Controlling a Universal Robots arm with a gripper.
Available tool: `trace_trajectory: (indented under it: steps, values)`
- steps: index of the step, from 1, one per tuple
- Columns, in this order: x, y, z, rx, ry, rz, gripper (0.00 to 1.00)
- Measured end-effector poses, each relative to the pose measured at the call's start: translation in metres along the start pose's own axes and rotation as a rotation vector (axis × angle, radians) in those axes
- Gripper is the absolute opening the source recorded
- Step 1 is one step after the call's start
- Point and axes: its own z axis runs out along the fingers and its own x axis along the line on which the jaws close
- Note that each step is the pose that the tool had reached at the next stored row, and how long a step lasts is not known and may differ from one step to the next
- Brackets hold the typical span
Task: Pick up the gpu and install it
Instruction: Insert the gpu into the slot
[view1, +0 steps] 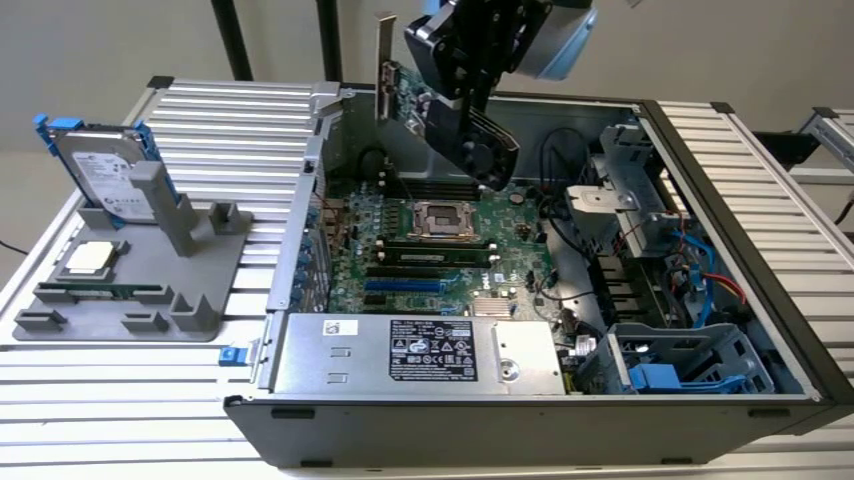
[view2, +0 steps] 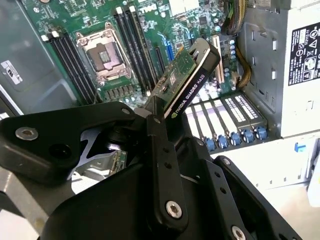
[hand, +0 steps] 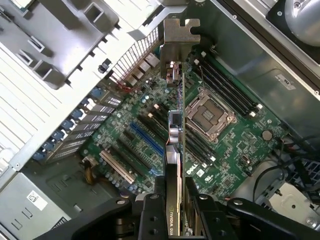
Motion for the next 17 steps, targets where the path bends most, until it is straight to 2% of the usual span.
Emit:
trace_trajectory:
  steps: [17]
  values:
    - [0.0, 0.0001, -0.0008, 0.0012, 0.006, -0.106, 0.0]
